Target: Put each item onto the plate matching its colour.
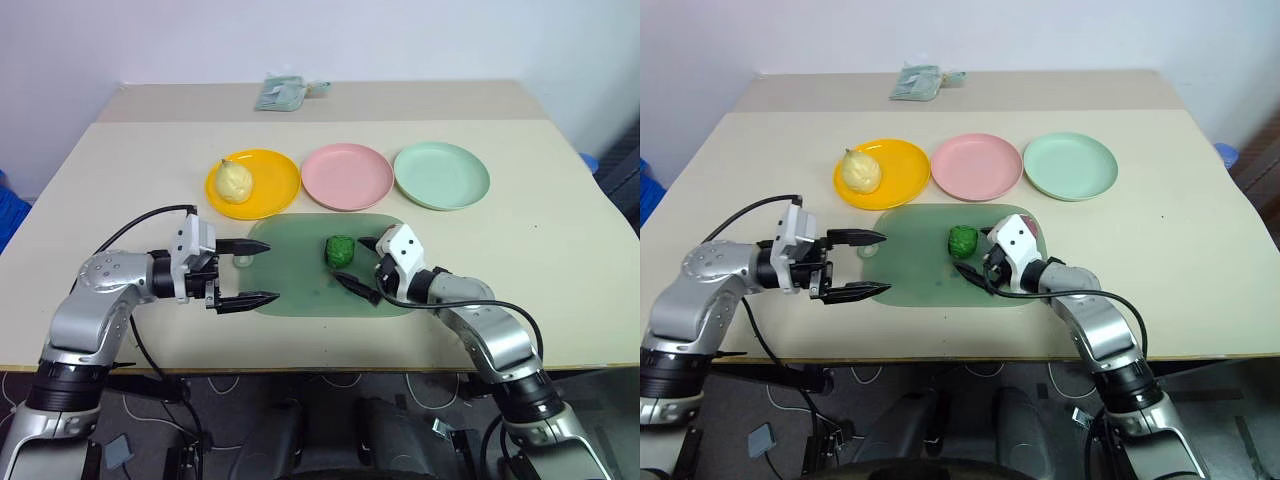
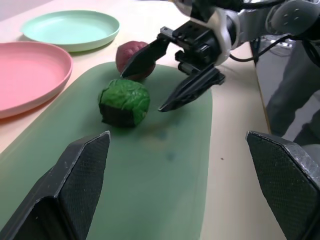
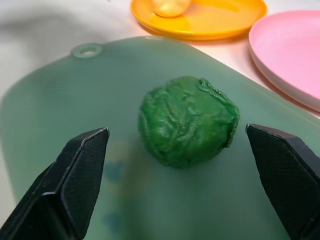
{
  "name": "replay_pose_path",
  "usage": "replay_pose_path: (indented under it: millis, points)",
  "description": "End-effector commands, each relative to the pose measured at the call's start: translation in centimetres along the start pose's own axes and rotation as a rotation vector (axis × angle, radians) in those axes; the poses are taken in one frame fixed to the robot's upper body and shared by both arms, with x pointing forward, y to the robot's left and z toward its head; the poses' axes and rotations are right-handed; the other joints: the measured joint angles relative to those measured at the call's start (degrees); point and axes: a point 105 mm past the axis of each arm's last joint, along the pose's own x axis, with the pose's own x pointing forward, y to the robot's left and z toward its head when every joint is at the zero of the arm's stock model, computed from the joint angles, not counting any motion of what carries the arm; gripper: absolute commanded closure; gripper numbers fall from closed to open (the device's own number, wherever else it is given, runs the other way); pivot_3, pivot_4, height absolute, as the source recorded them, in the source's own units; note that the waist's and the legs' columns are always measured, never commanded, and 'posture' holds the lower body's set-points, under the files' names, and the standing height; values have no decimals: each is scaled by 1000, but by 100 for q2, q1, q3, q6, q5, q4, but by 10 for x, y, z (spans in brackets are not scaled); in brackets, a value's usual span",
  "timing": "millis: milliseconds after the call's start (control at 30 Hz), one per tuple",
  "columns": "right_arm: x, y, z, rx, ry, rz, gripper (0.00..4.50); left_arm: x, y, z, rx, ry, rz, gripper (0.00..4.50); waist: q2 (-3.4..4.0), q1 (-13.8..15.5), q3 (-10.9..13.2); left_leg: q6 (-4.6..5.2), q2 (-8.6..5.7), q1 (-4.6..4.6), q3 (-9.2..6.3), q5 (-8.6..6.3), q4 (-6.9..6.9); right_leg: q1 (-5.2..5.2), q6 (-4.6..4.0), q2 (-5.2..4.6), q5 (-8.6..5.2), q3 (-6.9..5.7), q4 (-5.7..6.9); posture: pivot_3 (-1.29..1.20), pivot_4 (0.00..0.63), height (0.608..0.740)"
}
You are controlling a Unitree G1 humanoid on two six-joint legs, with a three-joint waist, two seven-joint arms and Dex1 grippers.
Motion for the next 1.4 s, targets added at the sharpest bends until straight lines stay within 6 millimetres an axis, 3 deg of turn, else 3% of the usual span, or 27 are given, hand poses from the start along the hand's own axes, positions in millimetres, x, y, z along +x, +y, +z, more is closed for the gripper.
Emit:
replay_pose_path:
  millis: [33,167,267,367,467,533,633,700,800,867,967,1067,1233,1400]
  points:
    - [8,-1,13,-37,-53,13,0,-5,-2,13,51,-31,24,45,0,5,0,0,0,0,0,0,0,1,0,0,0,0,0,0,150,740]
    - [16,-6,11,-54,-47,-1,0,-6,-4,13,53,-34,38,45,0,0,0,0,0,1,0,0,-1,0,0,0,0,-1,0,0,150,740]
    - [18,-11,12,-50,-51,-21,832,-7,-4,12,65,-29,48,0,1,-2,0,-1,0,1,0,0,-1,0,0,1,1,-1,0,0,150,740]
    - [18,-15,14,-61,-57,-35,2225,-9,-4,12,62,-33,65,0,2,-6,0,-1,0,1,0,0,-2,0,-1,1,1,0,1,0,150,740]
    - [16,-18,21,-70,-81,-39,2527,-11,-4,10,62,-28,77,0,2,-7,0,-1,0,2,0,0,-2,0,-1,1,1,0,0,0,150,740]
    - [14,-25,40,-28,-161,-63,2527,-12,-2,11,61,-31,93,0,2,-2,0,-1,0,2,0,0,-2,0,-1,2,1,-1,1,0,150,740]
    - [5,-45,86,32,-332,-102,2527,-12,-1,11,62,-35,106,0,6,-9,2,-1,0,1,0,0,-1,-1,-3,2,3,1,2,0,150,740]
    - [-3,-71,114,33,-408,-164,2527,-9,-1,12,62,-45,114,0,14,-16,7,-2,0,1,0,0,-2,-3,-3,3,4,1,2,0,150,740]
    - [-10,-115,131,-15,-411,-285,2527,-6,0,13,62,-60,129,0,14,-16,7,-3,1,3,1,0,-6,-4,-4,4,4,-1,2,0,150,740]
    - [-13,-150,127,-75,-344,-392,2527,-4,1,13,63,-66,144,0,11,-6,5,-2,0,6,-1,0,-8,-1,-5,3,4,-5,-2,0,150,740]
    - [-17,-184,112,-81,-262,-482,2527,-2,4,10,64,-74,172,0,10,-24,5,-1,-1,10,2,0,-10,7,-7,1,5,-4,-7,0,150,740]
    - [-22,-203,86,-73,-160,-557,2527,-1,8,9,72,-78,209,0,12,-84,6,-1,0,9,11,2,-20,1,-9,1,6,-1,-6,0,150,740]
    - [-24,-210,55,-46,-49,-618,101,0,12,14,86,-91,251,0,15,-200,8,-35,1,7,14,23,-33,-9,-8,1,7,12,-5,0,150,740]
    - [-24,-208,44,-27,-31,-619,39,12,17,18,79,-122,280,0,16,-200,8,-35,2,8,14,23,-33,-10,-8,4,7,13,-1,0,150,740]
